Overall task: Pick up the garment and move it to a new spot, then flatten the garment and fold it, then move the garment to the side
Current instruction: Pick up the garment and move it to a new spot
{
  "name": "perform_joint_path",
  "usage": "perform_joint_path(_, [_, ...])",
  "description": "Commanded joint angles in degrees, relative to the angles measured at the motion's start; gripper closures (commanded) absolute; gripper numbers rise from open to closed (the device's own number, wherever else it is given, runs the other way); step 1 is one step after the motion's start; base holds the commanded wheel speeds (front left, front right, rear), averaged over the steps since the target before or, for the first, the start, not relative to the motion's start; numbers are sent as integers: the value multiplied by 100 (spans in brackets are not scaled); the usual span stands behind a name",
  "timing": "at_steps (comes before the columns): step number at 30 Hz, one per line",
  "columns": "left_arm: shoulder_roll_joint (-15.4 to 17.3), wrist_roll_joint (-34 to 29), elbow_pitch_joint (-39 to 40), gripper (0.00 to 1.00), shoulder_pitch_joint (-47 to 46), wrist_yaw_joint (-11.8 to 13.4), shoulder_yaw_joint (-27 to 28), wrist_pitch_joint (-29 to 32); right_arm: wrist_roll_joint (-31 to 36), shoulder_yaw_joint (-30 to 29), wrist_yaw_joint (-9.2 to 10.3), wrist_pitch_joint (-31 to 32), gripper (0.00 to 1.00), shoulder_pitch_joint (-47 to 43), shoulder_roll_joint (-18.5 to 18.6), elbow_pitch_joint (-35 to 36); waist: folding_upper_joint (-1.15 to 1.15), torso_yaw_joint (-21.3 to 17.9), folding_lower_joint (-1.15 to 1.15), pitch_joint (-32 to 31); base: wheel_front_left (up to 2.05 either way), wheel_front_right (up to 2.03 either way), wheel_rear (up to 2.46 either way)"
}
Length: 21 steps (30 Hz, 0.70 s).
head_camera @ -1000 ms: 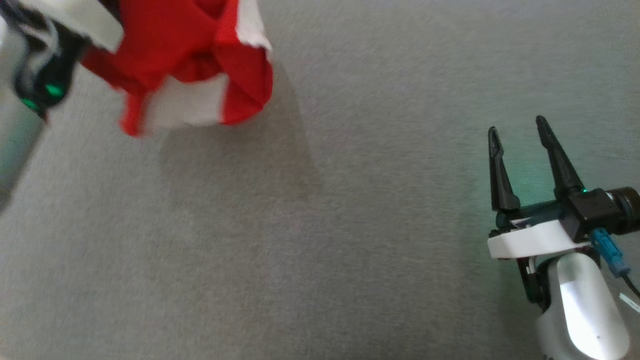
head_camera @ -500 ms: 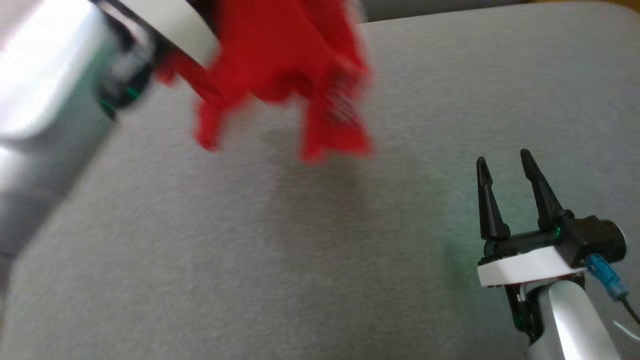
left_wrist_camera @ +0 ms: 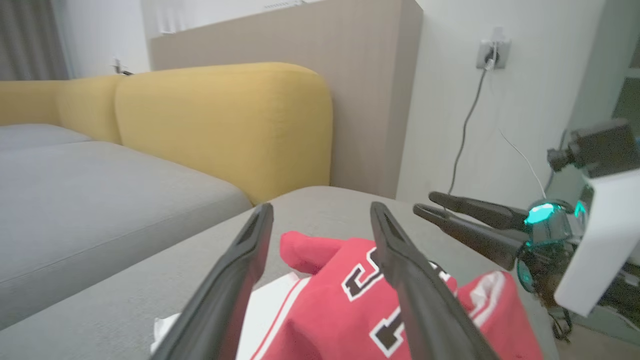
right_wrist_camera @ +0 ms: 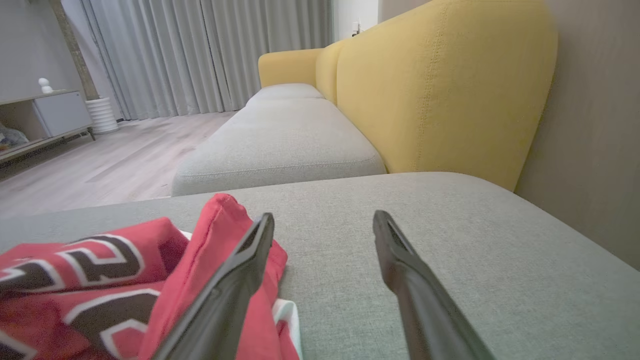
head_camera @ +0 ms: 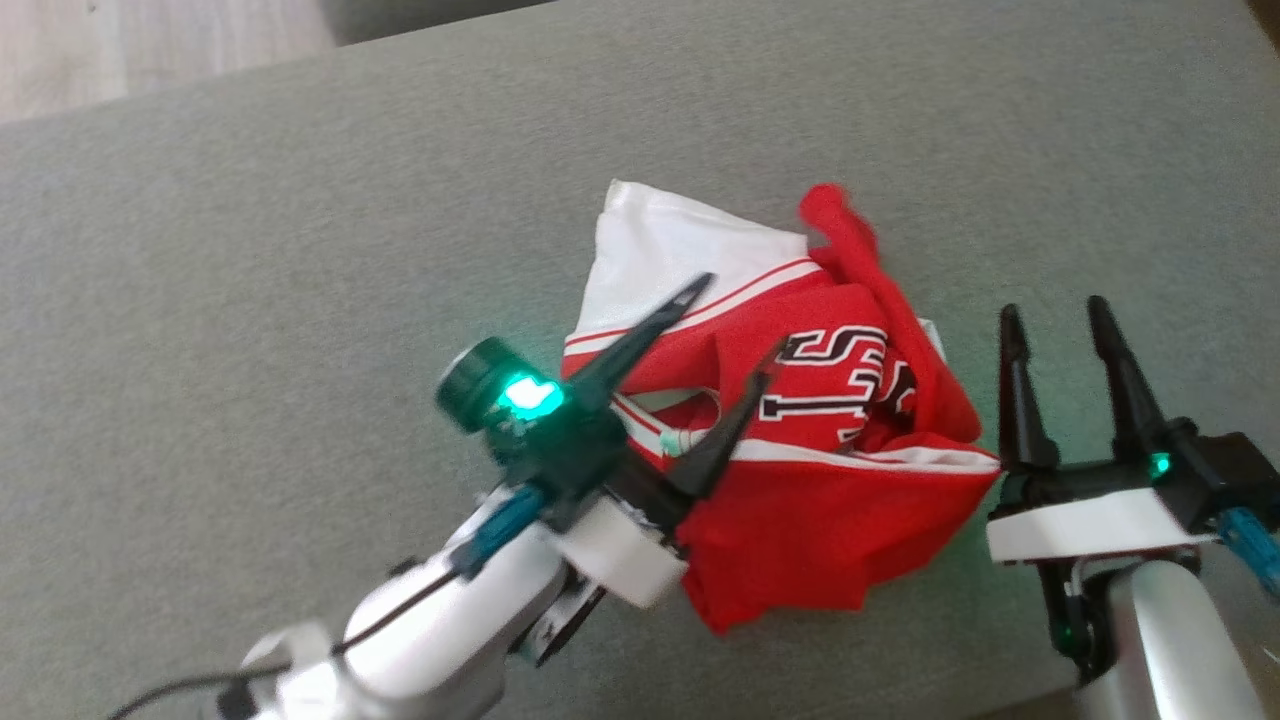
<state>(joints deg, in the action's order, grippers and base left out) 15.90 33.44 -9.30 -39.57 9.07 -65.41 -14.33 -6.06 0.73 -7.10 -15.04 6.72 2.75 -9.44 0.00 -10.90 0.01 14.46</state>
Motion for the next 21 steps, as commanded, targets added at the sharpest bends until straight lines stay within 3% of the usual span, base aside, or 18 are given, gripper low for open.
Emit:
perform_joint_path(1, [98, -171, 356, 0, 223, 164, 611, -64, -17, 44, -39, 4, 0, 137, 13, 199, 0, 114, -1, 49, 0, 0, 0])
perform_joint_path(4, [175, -165, 291, 0, 799, 258, 1061, -65, 51, 25, -39, 4, 0, 75, 13, 151, 0, 280, -1, 44, 0, 0, 0])
perform_joint_path(9, [184, 159, -786, 0, 912, 207, 1214, 204, 37, 168, -39, 4, 0, 117, 13, 122, 0, 277, -1, 108, 0, 0, 0])
perform_joint_path(12, [5, 350, -1329, 0, 758, 4, 1187, 444, 4, 239, -39, 4, 0, 192, 13, 154, 0, 210, -1, 211, 0, 0, 0])
perform_joint_path(15, [-169, 465, -1708, 0, 613, -405, 1029, 606, 7, 233, -39, 4, 0, 217, 13, 160, 0, 163, -1, 308, 0, 0, 0])
perform_joint_path(21, [-376, 518, -2325, 0, 439, -758, 796, 903, 38, 202, -39, 4, 0, 195, 13, 148, 0, 138, -1, 372, 0, 0, 0])
